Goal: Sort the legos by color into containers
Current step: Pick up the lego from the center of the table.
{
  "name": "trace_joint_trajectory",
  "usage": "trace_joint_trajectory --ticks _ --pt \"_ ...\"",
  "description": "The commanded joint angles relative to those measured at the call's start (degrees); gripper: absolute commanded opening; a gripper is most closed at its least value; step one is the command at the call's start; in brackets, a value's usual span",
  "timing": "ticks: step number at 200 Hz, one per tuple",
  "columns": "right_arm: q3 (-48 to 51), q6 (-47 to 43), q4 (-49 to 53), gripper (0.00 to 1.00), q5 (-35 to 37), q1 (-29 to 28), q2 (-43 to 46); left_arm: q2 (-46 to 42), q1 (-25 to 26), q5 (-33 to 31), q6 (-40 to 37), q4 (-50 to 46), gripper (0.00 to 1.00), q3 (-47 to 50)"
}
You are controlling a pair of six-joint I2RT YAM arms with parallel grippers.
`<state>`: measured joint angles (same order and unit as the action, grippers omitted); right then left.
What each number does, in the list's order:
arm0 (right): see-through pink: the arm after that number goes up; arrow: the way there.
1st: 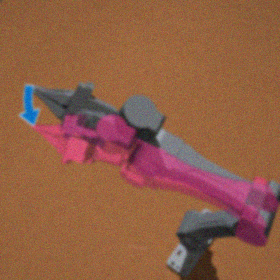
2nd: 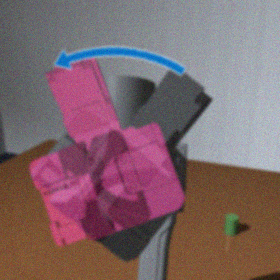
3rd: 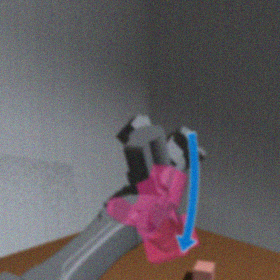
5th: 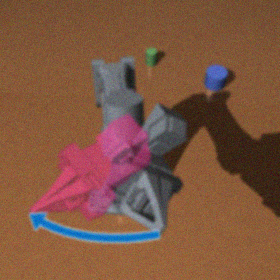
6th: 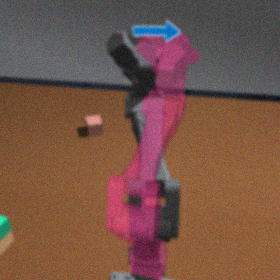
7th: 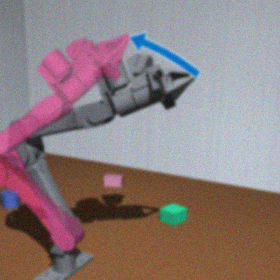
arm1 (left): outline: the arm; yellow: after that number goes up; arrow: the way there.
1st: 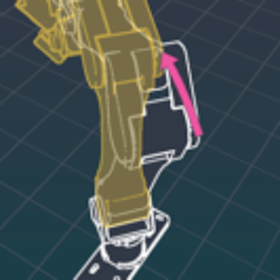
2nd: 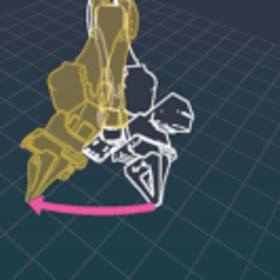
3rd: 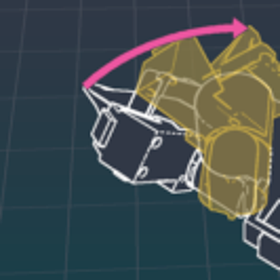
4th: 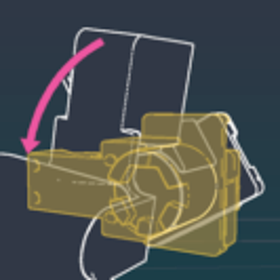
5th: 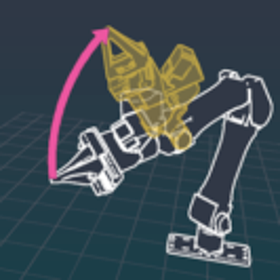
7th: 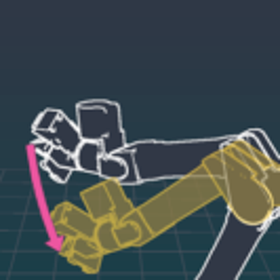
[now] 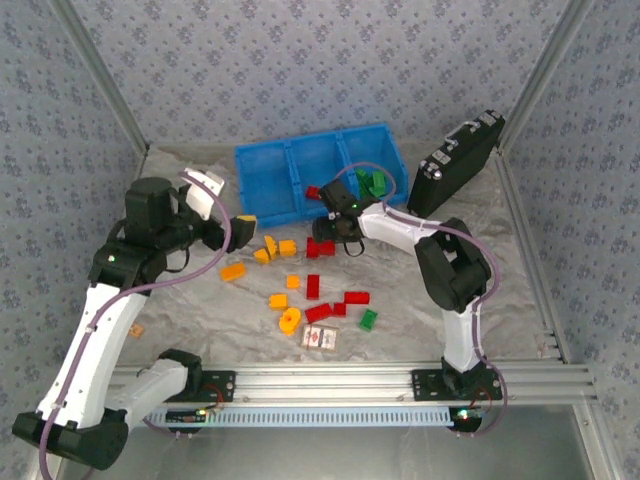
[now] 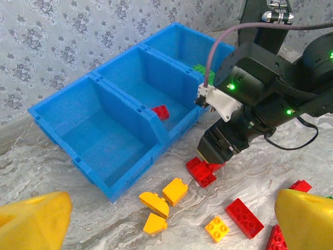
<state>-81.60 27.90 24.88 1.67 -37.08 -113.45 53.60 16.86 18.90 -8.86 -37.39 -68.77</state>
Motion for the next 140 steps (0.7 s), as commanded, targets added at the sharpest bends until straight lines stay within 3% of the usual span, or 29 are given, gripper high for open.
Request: trace_joint_trajectory --ticks 1,119,140 --pt "0.88 1.5 -0.36 0.65 0.09 -0.41 0.39 -1.11 -0.21 1.76 0.55 1.03 1.0 0.31" --pt "2.67 1.8 -0.46 0.62 -1.79 -1.06 -2.05 -0.54 -0.32 1.58 0.49 0.94 1.0 0.03" --pt "3.77 2.07 -0.36 0.57 -1.84 -1.3 -1.69 -0.51 -0.26 1.58 0.49 1.25 1.0 0.15"
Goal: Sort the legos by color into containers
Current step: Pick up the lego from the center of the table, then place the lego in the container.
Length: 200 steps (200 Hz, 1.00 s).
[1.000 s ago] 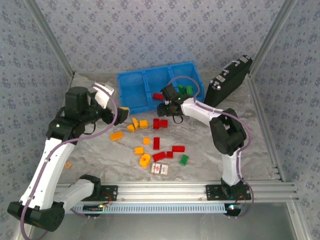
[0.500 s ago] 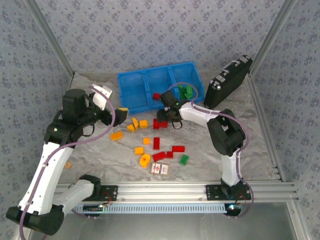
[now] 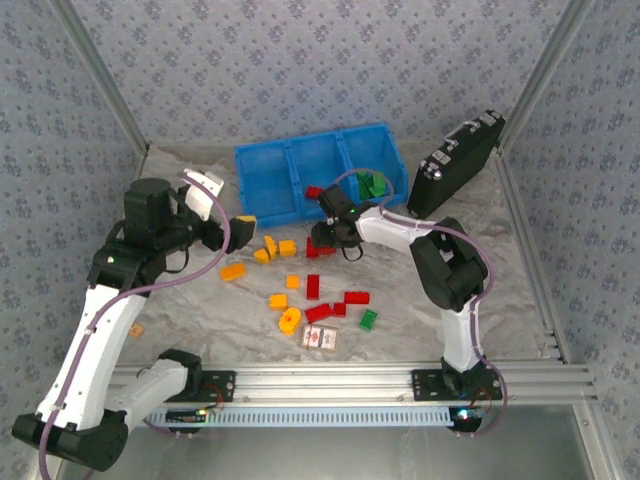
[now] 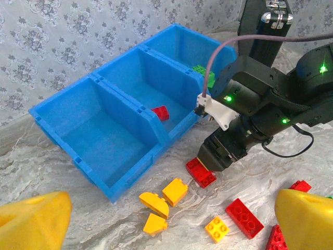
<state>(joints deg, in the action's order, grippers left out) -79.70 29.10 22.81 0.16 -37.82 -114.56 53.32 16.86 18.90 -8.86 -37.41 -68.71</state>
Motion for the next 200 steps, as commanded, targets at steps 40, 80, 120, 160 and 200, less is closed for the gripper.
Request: trace_joint_trajectory --ticks 40,80,120,160,200 --pt "3.83 1.09 1.71 0.46 -0.05 -0.5 0.02 -0.05 -0.25 1.5 0.38 1.42 1.0 0.24" --pt "4.27 0.49 2.27 0.35 1.23 0.11 1.58 -0.15 -0.3 1.38 0.42 1.5 1.0 0.58" --pt "0.69 -1.39 5.58 0.3 3.14 1.39 4.79 -0.11 -0.29 0.74 0.12 1.49 1.0 0.46" --pt "-9.61 -5.9 7.18 0.3 4.66 3.3 3.5 -0.15 -0.31 0.49 -0.01 1.49 1.0 0.68" --pt "-20.08 -8.18 5.9 0.3 4.95 4.95 -3.18 -0.08 -0.33 0.36 -0.54 1.45 1.0 0.92"
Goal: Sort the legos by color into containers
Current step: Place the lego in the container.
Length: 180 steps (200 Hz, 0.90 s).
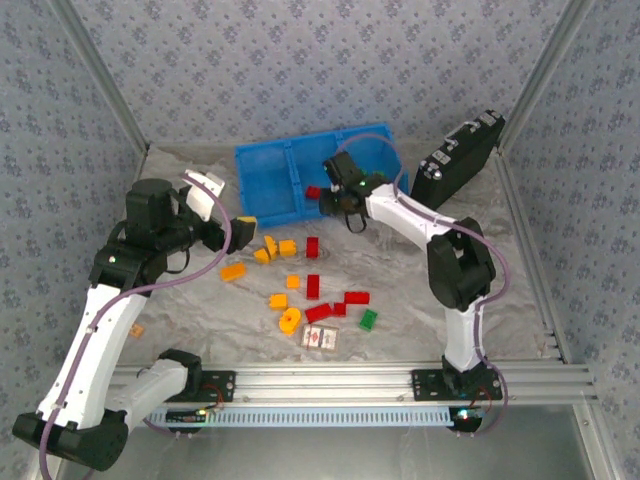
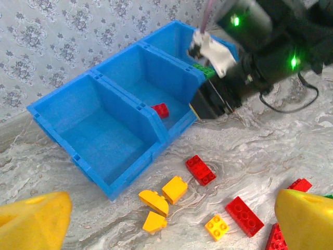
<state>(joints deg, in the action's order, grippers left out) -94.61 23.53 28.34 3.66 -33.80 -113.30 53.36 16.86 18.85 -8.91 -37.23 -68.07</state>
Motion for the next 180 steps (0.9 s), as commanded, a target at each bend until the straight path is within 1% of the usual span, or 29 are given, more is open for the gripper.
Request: trace_joint_trajectory --ticks 1,41,66,84,101,125,142,180 --pt "-5.43 -2.65 0.3 0.3 1.44 0.97 -4.64 -0.11 -0.29 0.4 -0.54 1.28 1.0 0.3" --pt "-14.99 -3.03 1.59 0.32 0.48 3.12 -13.37 -0.3 -0.33 -0.6 -1.24 0.83 1.0 0.81" --pt "-18.75 -3.22 2.42 0.33 -0.18 3.73 -17.14 -0.71 -0.34 -1.84 -1.72 0.47 1.0 1.23" --pt "-19.99 -3.14 2.49 0.37 -0.45 4.09 -18.41 -0.62 -0.34 -2.44 -2.07 -0.03 1.0 0.88" --pt "-20.18 -2.96 2.17 0.41 -0.58 4.28 -18.4 -0.36 -0.3 -2.51 -2.22 0.03 1.0 0.84" --pt "-19.76 -3.04 2.23 0.43 -1.04 4.2 -17.75 -0.16 -0.27 -2.12 -2.13 1.1 1.0 1.6" --pt "-18.95 -3.44 2.43 0.46 -1.63 3.91 -16.89 -0.56 -0.34 -1.91 -1.99 1.89 1.0 2.37" --pt "-13.29 -3.19 0.84 0.46 -1.09 2.56 -11.98 -1.29 -0.24 -1.71 -1.82 1.66 1.0 2.42"
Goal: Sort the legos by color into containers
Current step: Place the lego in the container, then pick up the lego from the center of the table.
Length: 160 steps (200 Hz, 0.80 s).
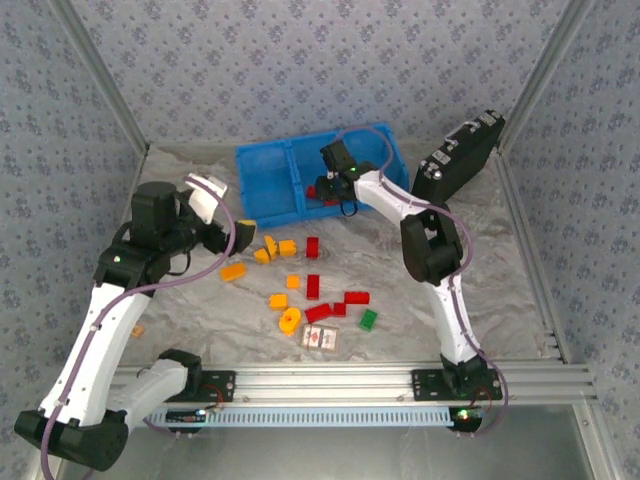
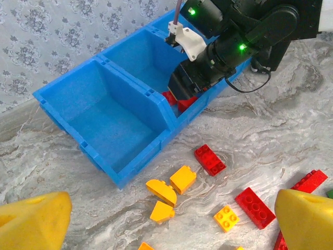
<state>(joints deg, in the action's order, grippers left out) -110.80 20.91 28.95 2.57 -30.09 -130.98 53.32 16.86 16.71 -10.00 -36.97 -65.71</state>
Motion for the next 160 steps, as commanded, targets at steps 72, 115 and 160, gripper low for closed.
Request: trace_joint_trajectory --ticks 72,115,160 --pt "15.72 1.55 0.49 0.5 0.59 -6.58 16.2 -0.81 -0.23 1.64 -0.51 0.75 1.0 -1.92" --pt "23.91 7.39 -3.14 0.52 -2.08 -10.34 17.94 -0.21 0.23 3.06 0.16 0.42 1.0 -3.36" --pt "25.19 8.8 -2.97 0.59 -0.97 -12.64 16.84 -1.13 0.35 3.11 0.39 0.31 1.0 -3.07"
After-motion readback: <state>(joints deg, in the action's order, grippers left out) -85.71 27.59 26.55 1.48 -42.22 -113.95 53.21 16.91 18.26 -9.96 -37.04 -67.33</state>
